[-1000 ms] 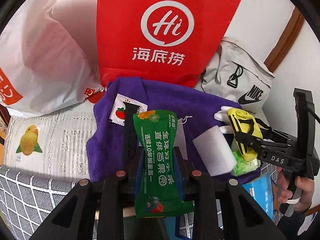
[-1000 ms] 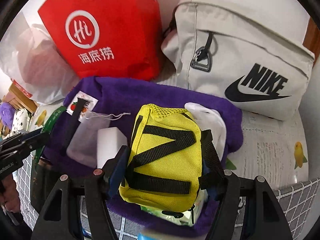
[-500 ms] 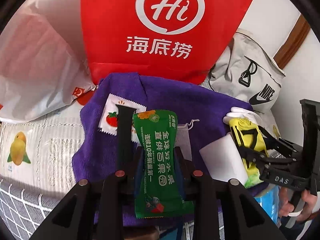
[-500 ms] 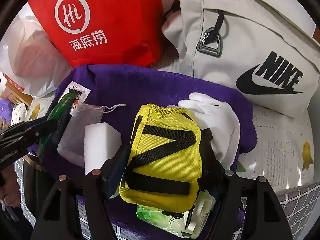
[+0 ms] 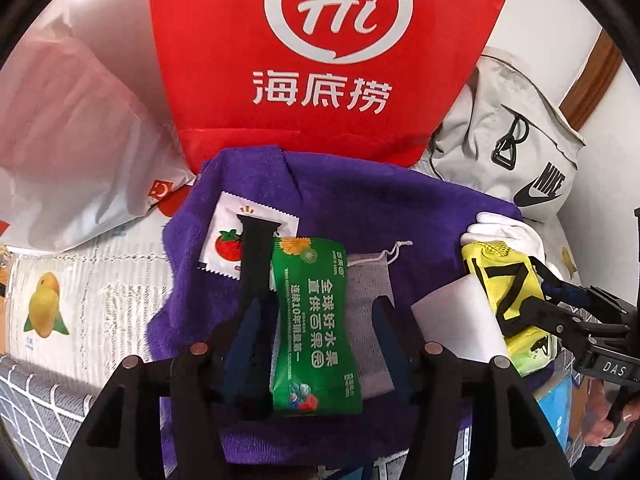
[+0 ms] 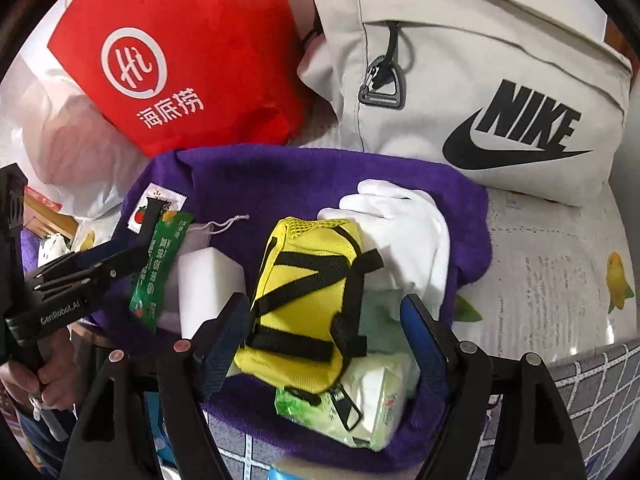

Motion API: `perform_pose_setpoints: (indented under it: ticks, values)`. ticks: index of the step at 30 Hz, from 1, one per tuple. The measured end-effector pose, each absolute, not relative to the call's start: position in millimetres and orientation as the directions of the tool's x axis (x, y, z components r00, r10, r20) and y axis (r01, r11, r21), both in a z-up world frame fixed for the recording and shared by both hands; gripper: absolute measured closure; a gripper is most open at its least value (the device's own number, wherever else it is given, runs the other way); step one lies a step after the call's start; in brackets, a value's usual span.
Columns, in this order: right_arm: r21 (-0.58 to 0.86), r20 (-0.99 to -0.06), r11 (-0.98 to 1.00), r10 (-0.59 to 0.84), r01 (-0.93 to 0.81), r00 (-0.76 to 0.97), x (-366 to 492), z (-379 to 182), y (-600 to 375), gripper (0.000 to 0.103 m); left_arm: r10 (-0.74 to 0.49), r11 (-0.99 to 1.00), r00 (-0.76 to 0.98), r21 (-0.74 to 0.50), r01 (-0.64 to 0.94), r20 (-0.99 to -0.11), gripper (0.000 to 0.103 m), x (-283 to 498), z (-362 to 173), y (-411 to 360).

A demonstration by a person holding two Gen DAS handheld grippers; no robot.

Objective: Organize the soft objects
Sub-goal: 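Release the green packet onto the towel with the left tool while the right tool releases the pouch there, then move the left tool to the white tissue while the right tool moves to the black strap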

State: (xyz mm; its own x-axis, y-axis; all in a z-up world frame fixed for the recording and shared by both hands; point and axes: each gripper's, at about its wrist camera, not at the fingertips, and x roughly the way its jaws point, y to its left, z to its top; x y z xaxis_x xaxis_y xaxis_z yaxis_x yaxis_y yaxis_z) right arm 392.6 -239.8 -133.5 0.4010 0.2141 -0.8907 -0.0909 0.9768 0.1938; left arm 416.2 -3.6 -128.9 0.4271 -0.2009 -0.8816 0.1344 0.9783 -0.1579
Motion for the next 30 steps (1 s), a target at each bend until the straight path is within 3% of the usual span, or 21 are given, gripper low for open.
perform_pose_setpoints:
  ticks: [14,30]
  values:
    - [0.204,-0.851,0.971,0.238,-0.123,0.468,314.3,-91.1,-241.5,0.026,-0.166,0.984,0.479,-0.114,0.136,-0.862,0.047,324.5,-77.7,10.2]
    - [0.189,-0.808,0.955,0.283,-0.226,0.517,200.3,-75.4,-225.3,0.026,-0.133,0.990,0.475,-0.092,0.108,-0.870,0.047,191.3,-81.3,16.4]
